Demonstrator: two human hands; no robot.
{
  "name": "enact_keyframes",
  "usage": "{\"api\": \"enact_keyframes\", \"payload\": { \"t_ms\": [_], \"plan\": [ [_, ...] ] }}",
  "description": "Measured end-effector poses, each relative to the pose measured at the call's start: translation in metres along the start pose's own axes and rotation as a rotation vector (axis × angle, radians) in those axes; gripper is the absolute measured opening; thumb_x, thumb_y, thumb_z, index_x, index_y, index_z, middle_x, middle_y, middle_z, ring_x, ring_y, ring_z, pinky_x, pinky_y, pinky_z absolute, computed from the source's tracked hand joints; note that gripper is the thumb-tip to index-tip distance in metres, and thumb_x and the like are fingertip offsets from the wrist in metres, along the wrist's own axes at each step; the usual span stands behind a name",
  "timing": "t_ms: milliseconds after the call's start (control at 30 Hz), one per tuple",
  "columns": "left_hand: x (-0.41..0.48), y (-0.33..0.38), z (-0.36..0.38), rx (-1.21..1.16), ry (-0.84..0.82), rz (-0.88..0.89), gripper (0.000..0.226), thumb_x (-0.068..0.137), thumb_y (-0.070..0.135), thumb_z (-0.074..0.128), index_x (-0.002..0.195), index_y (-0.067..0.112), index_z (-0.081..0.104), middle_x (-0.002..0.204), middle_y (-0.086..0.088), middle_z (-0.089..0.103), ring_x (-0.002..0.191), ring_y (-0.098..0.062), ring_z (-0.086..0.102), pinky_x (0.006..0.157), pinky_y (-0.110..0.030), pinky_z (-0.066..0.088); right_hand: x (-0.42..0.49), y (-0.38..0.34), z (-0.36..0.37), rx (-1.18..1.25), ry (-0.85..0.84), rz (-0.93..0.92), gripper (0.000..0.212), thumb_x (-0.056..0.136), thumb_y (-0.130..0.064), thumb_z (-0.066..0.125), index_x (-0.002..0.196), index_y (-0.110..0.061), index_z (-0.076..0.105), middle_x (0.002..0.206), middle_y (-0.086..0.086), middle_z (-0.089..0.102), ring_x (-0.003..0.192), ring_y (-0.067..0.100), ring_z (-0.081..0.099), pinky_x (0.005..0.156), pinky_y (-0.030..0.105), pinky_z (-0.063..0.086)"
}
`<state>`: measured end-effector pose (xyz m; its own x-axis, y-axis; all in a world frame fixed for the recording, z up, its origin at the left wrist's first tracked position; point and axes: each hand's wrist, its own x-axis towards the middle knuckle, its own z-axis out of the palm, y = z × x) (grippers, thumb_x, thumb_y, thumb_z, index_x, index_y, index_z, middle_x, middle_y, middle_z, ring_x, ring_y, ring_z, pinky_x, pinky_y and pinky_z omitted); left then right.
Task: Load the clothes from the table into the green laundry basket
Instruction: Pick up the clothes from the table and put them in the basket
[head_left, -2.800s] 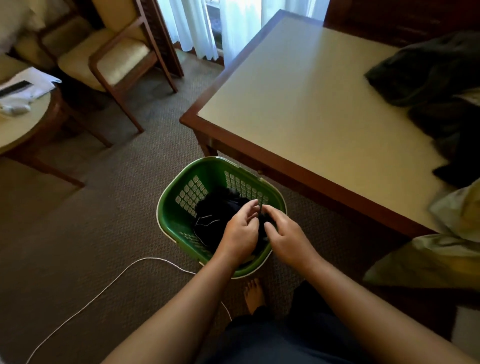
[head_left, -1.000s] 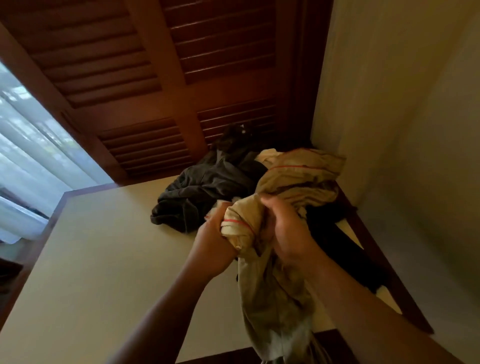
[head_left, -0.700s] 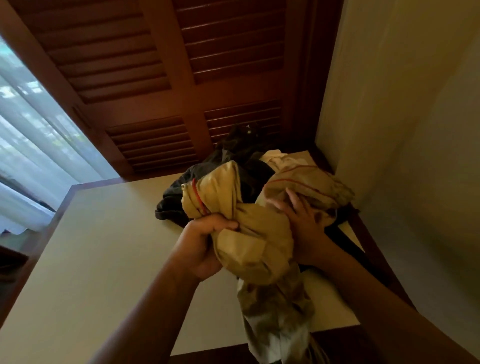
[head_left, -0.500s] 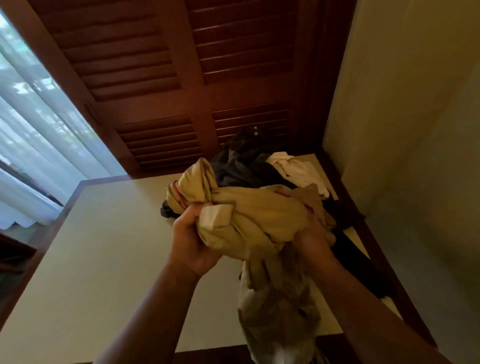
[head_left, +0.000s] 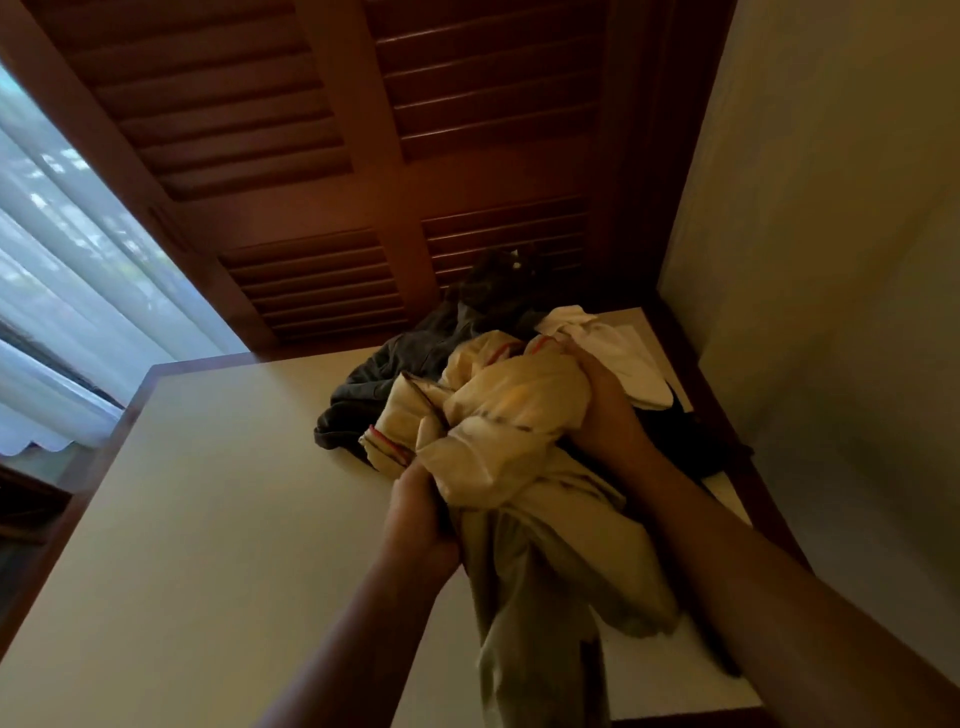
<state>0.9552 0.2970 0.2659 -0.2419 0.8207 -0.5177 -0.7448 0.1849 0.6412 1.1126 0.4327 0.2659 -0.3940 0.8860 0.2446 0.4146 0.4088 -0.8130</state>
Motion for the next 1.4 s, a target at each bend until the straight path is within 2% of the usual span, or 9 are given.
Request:
{"api": "enact_keyframes", "payload": {
  "t_ms": [100,233,367,500,767,933,1100,1267,1400],
  "plan": [
    [0.020,0.004,0.008,0.066,0.134,0.126,0.043,0.092,0.023,0.070,0.134,0.013,0.065,0.123,-0.018,0.074,0.110,-0.038,0.074,0.088,-0.051,0.062,0.039,0.051,-0.008,-0.372,-0.256,0.097,0.084,0.079,-0.054,0.065,0.151,-0.020,0.039,0.158,0.010,0.034,0.136,0.033,0.041,0.107,0.057,0.040],
    [0.048,-0.005,0.008,0.159,0.241,0.235,0.043,0.095,0.009,0.071,0.136,0.018,0.063,0.122,-0.015,0.075,0.110,-0.034,0.074,0.094,-0.056,0.060,0.056,0.112,-0.007,-0.263,-0.421,0.334,0.110,0.083,-0.041,0.078,0.162,-0.023,0.003,0.169,0.007,-0.006,0.155,0.032,0.010,0.122,0.052,0.022],
    [0.070,-0.006,-0.008,0.255,0.303,0.297,0.059,0.085,0.017,0.080,0.140,0.025,0.061,0.129,-0.012,0.072,0.117,-0.033,0.071,0.099,-0.057,0.057,0.055,0.125,-0.003,-0.008,-0.334,0.617,0.106,0.090,-0.056,0.065,0.161,-0.026,-0.009,0.166,0.009,0.023,0.148,0.032,0.032,0.116,0.042,0.032],
    [0.077,-0.005,-0.029,0.343,0.342,0.284,0.069,0.076,0.021,0.077,0.141,0.034,0.057,0.132,-0.007,0.069,0.121,-0.030,0.067,0.104,-0.058,0.053,0.071,0.109,-0.004,0.012,-0.270,0.814,0.097,0.088,-0.077,0.046,0.162,-0.025,0.010,0.164,0.011,0.027,0.145,0.035,0.036,0.112,0.044,0.034],
    [0.070,-0.005,-0.039,0.330,0.330,0.308,0.074,0.071,0.026,0.082,0.140,0.035,0.055,0.130,-0.006,0.068,0.120,-0.029,0.067,0.103,-0.057,0.054,0.072,0.068,-0.008,0.048,-0.186,0.873,0.060,0.087,-0.046,0.068,0.135,-0.011,0.059,0.127,0.013,0.063,0.107,0.032,0.062,0.089,0.036,0.052],
    [0.060,-0.001,-0.047,0.279,0.295,0.302,0.064,0.080,0.016,0.077,0.141,0.029,0.058,0.130,-0.010,0.070,0.119,-0.031,0.069,0.100,-0.057,0.056,0.072,0.031,-0.018,0.215,0.140,0.686,0.016,0.091,-0.036,0.066,0.089,-0.021,0.071,0.093,0.003,0.069,0.083,0.019,0.064,0.087,0.038,0.055],
    [0.036,0.005,-0.059,0.138,0.280,0.285,0.041,0.097,0.006,0.068,0.136,0.015,0.063,0.127,-0.021,0.071,0.113,-0.037,0.071,0.095,-0.056,0.059,0.062,-0.012,-0.015,0.390,0.182,0.495,0.036,0.094,-0.050,0.057,0.117,-0.022,0.060,0.112,0.000,0.066,0.104,0.021,0.065,0.096,0.048,0.055],
    [0.003,0.020,-0.082,0.003,0.267,0.230,0.027,0.103,0.010,0.060,0.129,0.013,0.068,0.120,-0.021,0.075,0.109,-0.038,0.074,0.098,-0.057,0.057,0.027,-0.064,-0.012,0.826,0.249,0.382,0.038,0.104,-0.032,0.047,0.140,-0.021,0.054,0.133,0.005,0.063,0.119,0.028,0.064,0.091,0.049,0.057],
    [-0.030,0.034,-0.108,-0.137,0.235,0.187,0.032,0.104,0.020,0.057,0.133,0.011,0.068,0.127,-0.022,0.072,0.114,-0.039,0.072,0.095,-0.052,0.059,-0.003,-0.121,-0.017,1.210,0.102,0.277,0.045,0.106,-0.034,0.041,0.145,-0.014,0.051,0.142,0.013,0.059,0.128,0.033,0.059,0.100,0.052,0.052]
  ]
}}
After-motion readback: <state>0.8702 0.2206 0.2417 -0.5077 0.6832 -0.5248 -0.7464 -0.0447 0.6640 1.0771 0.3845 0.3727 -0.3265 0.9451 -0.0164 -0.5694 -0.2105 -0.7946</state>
